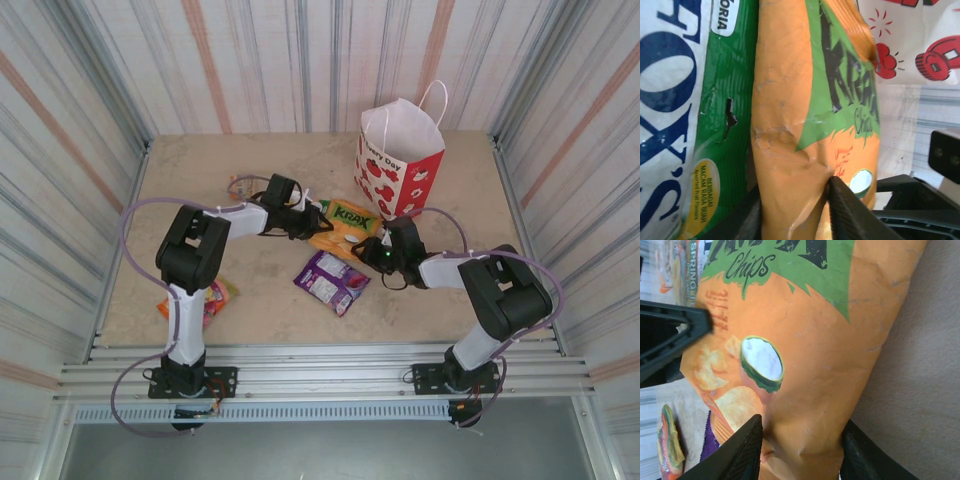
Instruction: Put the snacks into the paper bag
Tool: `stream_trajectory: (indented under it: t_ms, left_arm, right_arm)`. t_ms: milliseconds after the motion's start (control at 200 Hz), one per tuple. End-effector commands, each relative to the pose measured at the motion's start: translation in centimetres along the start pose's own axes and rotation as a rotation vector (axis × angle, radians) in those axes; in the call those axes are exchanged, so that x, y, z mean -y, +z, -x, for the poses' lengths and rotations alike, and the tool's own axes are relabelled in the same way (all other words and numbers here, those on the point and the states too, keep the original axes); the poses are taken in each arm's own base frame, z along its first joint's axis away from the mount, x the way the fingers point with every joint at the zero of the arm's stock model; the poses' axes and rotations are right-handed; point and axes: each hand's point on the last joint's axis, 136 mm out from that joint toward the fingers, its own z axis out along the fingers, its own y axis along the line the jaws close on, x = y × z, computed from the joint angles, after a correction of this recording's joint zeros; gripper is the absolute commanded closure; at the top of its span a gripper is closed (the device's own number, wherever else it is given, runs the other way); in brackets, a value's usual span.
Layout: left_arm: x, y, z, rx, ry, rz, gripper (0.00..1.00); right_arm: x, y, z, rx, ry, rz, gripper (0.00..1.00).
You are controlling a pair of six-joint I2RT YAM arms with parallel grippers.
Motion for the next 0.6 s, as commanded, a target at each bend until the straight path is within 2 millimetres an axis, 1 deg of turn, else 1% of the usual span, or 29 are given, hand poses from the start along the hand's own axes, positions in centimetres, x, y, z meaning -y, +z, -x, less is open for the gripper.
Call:
stream_trajectory:
  t_ms: [0,20,30,40,80,160,306,456,596]
  left_arm:
    - [-0.3,0.5,-1.0,-0.032,0.002,-0.008,0.73]
    - [-0.5,0.5,-1.1,-0.031,0.004,-0.001,0.75]
    - [0.3,0.0,-0.7,-0.018,0.019,-0.009,0.76]
    - [0.5,-0.2,-0.7,-0.014,0.025,-0.009,0.77]
    - [0.7,-0.5,-0.5,-0.004,0.037,-0.002,0.81]
    - [1.0,-1.3,-0.4,0.014,0.065,0.017,0.86]
    - [1.9,-3.0,-0.3,0.062,0.132,0.033,0.94]
    - [3.4,-5.1,-0.5,0.114,0.208,0.034,0.99]
    - [5.6,-7.1,-0.9,0.163,0.298,0.010,1.00]
  right_arm:
    - [-1.5,0.0,0.2,0.003,-0.007,0.045,0.57]
    - [-1.5,0.0,0.3,0.004,-0.009,0.045,0.56]
    - [-1.6,-0.1,0.3,0.005,-0.010,0.046,0.55]
    - [-1.7,-0.1,0.3,0.007,-0.012,0.049,0.55]
    - [-1.7,-0.4,0.4,0.012,-0.016,0.050,0.53]
    - [-1.9,-1.0,0.7,0.036,-0.023,0.045,0.48]
    - [-2.1,-3.0,1.3,0.096,-0.065,0.025,0.44]
    - [-2.5,-5.5,1.7,0.150,-0.118,0.010,0.41]
    - [-3.4,-7.6,2.1,0.195,-0.135,0.032,0.39]
